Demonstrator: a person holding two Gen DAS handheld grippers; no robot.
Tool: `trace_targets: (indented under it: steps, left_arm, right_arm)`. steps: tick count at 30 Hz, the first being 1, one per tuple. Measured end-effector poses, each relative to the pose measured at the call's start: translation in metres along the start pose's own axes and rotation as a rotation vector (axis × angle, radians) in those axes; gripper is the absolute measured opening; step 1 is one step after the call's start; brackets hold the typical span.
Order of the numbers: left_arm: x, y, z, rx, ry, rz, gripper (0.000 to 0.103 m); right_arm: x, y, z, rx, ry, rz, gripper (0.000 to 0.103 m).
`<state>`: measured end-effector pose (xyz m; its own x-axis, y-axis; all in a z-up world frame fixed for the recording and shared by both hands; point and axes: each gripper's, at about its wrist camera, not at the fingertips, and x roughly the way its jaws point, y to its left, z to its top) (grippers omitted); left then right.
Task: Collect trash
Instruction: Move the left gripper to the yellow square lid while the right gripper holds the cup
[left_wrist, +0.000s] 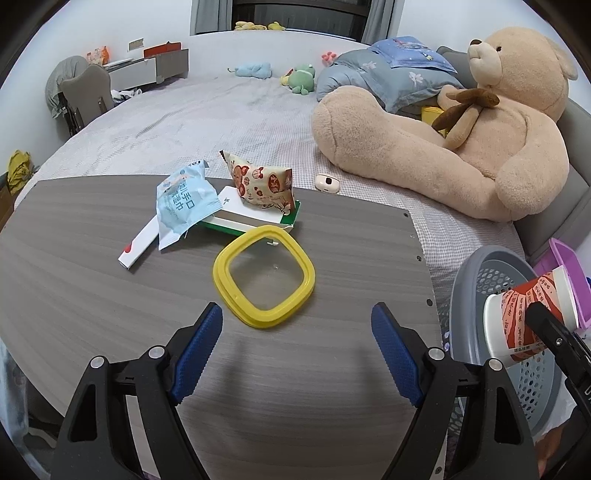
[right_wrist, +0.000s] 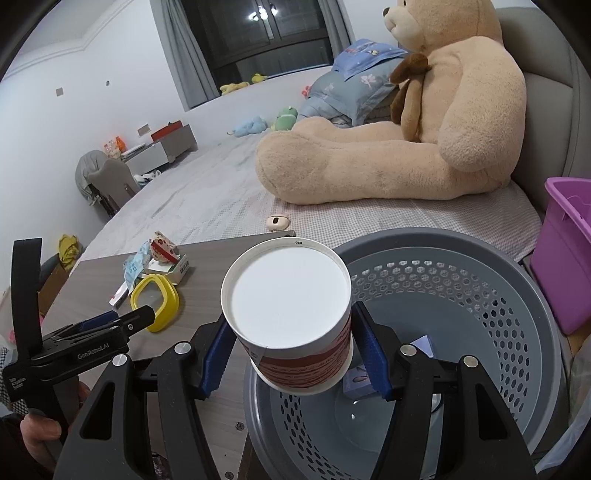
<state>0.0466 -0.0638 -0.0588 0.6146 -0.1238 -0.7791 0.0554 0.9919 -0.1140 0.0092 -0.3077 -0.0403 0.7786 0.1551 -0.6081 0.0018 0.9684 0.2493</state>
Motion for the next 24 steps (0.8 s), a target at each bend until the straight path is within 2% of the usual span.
trace_targets:
  steps: [10,16,24]
  left_arm:
    - [0.023,-0.005,0.004,-0.037,0.051,0.017,0.079]
    - [0.036,0.001,0.011,-0.105,0.050,0.086,0.079]
    - [0.051,0.014,0.018,-0.171,0.070,0.082,0.079]
  right_arm:
    - [0.000,-0.010,-0.002,0.030,-0.002,0.027,0.060]
    - [0.000,-0.016,-0.001,0.048,-0.006,0.032,0.060]
    - [0.002,-0.016,-0.001,0.052,0.001,0.039,0.060]
